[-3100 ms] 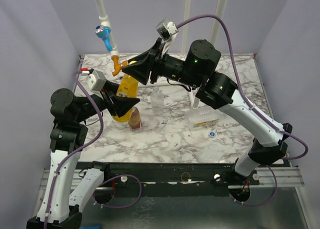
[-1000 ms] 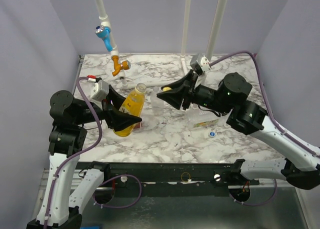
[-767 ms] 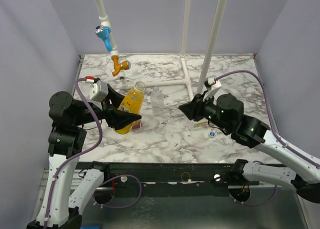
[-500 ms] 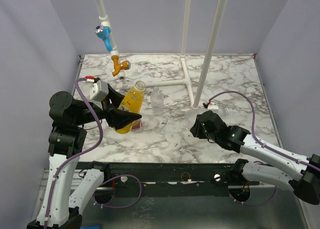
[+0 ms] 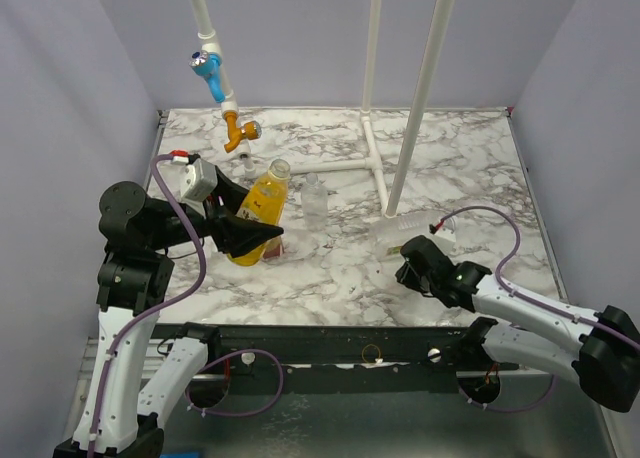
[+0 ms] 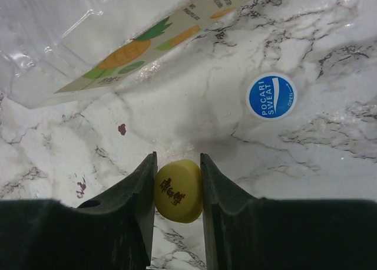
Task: Unscrew the bottle caps
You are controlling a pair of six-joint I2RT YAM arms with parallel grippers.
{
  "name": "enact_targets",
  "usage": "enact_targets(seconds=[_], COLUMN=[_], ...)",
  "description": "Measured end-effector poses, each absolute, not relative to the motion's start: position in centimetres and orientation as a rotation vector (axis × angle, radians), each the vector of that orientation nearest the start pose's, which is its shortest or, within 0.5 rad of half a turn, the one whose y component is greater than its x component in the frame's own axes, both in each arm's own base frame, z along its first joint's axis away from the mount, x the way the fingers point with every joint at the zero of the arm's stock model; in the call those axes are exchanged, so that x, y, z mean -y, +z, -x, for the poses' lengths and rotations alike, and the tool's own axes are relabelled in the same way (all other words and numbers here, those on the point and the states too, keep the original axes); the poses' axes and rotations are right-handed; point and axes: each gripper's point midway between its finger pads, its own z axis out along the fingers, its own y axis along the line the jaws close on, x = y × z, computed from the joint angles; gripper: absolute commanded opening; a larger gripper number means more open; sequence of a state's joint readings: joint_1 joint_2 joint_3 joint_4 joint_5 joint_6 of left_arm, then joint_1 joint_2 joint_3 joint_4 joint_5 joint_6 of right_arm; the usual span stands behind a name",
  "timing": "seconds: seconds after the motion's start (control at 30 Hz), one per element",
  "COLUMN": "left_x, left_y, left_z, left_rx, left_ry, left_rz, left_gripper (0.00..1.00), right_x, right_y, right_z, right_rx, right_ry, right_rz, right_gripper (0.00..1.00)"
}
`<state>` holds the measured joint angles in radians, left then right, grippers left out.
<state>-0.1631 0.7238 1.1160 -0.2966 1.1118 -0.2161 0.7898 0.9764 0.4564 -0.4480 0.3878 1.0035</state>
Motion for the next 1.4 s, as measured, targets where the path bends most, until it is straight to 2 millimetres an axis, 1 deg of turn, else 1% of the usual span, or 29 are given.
enact_targets(seconds=[0.07, 0.17, 0.27, 0.4, 0.47, 0.6, 0.67, 0.73, 0.83, 0.9, 0.97, 1.07, 1.13, 1.2, 1.27, 1.3, 1.4], left_x=[18.7, 18.7, 18.7, 18.7, 18.7, 18.8, 18.8, 18.8, 18.8, 18.8, 18.8, 18.8, 18.8, 18.8, 18.8, 18.8, 18.8], left_y=[41.0, 41.0, 41.0, 41.0, 41.0, 40.9, 40.9, 40.9, 40.9, 40.9, 40.9, 40.9, 40.9, 40.9, 40.9, 40.9, 40.9], left_z=[-14.5, -14.6, -14.6, -14.6, -14.6, -14.8, -14.8, -14.8, -14.8, -14.8, -14.8, -14.8, -14.8, -14.8, -14.8, -14.8, -14.8], left_rx=[-1.378, -1.380, -1.380, -1.382, -1.382, -1.385, -1.386, -1.386, -1.386, -1.386, -1.386, -1.385, -1.385, -1.386, -1.386, -1.385, -1.385], left_ry=[-1.106, -1.106, -1.106, -1.106, -1.107, -1.108, -1.109, -1.108, -1.108, -1.108, -1.108, -1.108, -1.108, -1.108, -1.108, -1.108, -1.108], left_rz=[-0.887, -0.885, -0.885, -0.884, -0.884, -0.883, -0.883, -0.883, -0.883, -0.883, -0.883, -0.883, -0.883, -0.883, -0.883, -0.883, -0.883], left_gripper=[0.00, 0.00, 0.00, 0.00, 0.00, 0.00, 0.00, 0.00, 0.00, 0.00, 0.00, 0.00, 0.00, 0.00, 0.00, 0.00, 0.00], right_x=[-14.5, -14.3, -14.0, -14.0, -14.0, -14.0, -14.2, -14.6, -15.4, -16.0, -16.7, -17.9, -19.1, -20.9, -22.8, -24.1, -26.6], right_y=[4.0, 3.3, 2.8, 2.8, 2.9, 3.3, 4.1, 5.5, 8.8, 12.0, 15.8, 22.2, 26.5, 30.6, 34.1, 36.5, 41.8], right_z=[-19.1, -18.9, -18.6, -18.7, -18.7, -18.7, -18.9, -19.4, -20.5, -21.5, -22.5, -23.8, -24.1, -23.7, -22.7, -22.0, -20.1], right_rx=[-2.432, -2.434, -2.434, -2.425, -2.421, -2.412, -2.397, -2.372, -2.313, -2.260, -2.193, -2.080, -2.002, -1.919, -1.837, -1.768, -1.592], right_ry=[0.292, 0.285, 0.279, 0.289, 0.294, 0.307, 0.329, 0.360, 0.413, 0.449, 0.496, 0.570, 0.646, 0.757, 0.871, 0.949, 1.108], right_rz=[-0.445, -0.502, -0.548, -0.577, -0.587, -0.591, -0.585, -0.569, -0.531, -0.495, -0.440, -0.318, -0.200, -0.050, 0.096, 0.189, 0.378], right_gripper=[0.23, 0.36, 0.47, 0.55, 0.57, 0.57, 0.56, 0.56, 0.56, 0.56, 0.58, 0.68, 0.78, 0.85, 0.88, 0.89, 0.92])
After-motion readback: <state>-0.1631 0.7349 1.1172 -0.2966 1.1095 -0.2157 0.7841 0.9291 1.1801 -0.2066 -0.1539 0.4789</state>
